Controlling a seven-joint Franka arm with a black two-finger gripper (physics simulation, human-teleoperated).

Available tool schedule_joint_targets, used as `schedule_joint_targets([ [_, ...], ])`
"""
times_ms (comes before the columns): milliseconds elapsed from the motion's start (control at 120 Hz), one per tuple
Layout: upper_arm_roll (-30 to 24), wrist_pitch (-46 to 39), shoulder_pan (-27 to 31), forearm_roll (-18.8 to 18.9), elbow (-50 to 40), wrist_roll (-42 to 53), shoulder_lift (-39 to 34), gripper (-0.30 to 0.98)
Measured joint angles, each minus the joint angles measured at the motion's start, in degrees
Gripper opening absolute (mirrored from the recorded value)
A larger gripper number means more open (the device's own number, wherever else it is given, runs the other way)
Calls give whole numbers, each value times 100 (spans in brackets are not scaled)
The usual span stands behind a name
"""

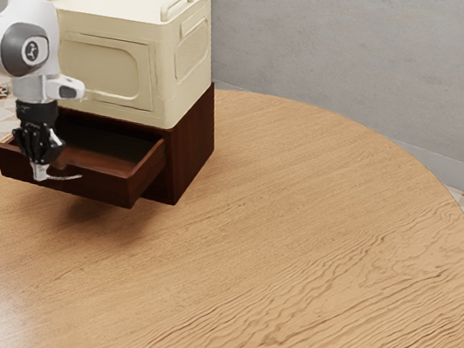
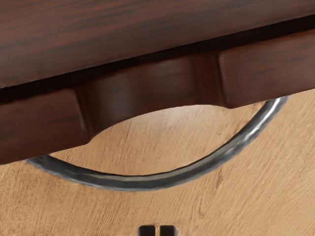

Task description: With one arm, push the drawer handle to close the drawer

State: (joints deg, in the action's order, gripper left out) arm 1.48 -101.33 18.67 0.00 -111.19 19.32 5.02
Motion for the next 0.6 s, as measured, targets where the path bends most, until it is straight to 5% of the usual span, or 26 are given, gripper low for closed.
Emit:
schedule_joint_targets([
  [600, -23, -283, -120, -57, 138, -79, 249, -10],
])
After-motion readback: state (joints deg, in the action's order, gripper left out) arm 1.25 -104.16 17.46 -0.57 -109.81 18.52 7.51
